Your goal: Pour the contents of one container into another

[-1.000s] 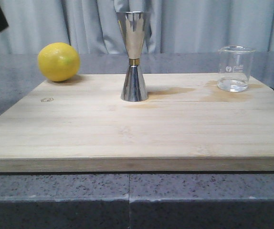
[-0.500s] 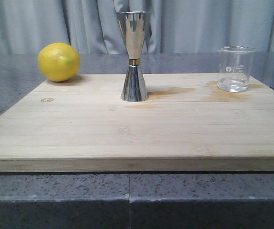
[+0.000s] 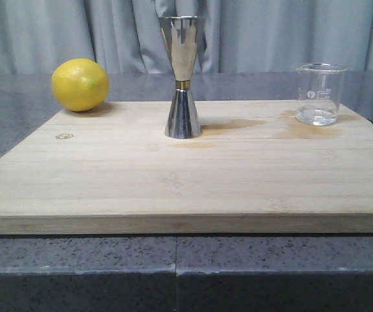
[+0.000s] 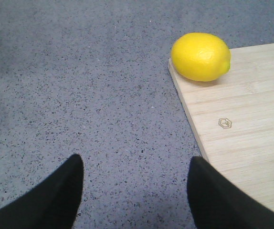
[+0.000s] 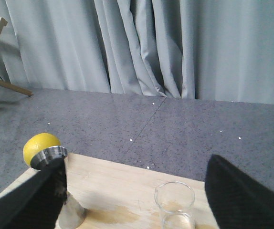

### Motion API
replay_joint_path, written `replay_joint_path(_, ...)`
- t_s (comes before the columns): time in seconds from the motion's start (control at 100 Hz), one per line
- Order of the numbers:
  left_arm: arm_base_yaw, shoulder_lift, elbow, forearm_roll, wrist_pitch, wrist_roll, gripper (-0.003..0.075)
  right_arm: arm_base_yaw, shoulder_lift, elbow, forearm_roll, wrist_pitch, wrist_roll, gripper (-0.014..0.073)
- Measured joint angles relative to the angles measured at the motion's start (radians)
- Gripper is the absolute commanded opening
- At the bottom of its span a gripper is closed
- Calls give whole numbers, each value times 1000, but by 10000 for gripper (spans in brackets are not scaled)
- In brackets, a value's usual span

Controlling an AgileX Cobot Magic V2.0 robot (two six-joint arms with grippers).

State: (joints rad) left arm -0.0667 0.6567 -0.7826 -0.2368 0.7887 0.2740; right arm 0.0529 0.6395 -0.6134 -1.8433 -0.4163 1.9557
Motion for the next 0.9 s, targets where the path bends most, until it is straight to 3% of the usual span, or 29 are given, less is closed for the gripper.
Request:
replay_joint_path(0.18, 0, -2, 0, 0, -2, 0, 428, 0, -11, 0, 0, 16, 4, 495)
replay_joint_path(0.42, 0, -2, 1, -3, -28, 0, 195, -1, -11, 0, 0, 32, 4, 115)
replay_joint_path(0.58, 0, -2, 1, -6, -37, -2, 23, -1, -11, 0, 0, 34, 4, -58)
replay_joint_path(0.63, 0, -2, 1, -6, -37, -2, -20, -1, -11, 0, 0, 34, 4, -72)
replay_joint_path(0.9, 0, -2, 2, -6, -60, -2, -19, -1, -11, 0, 0, 55, 6, -71)
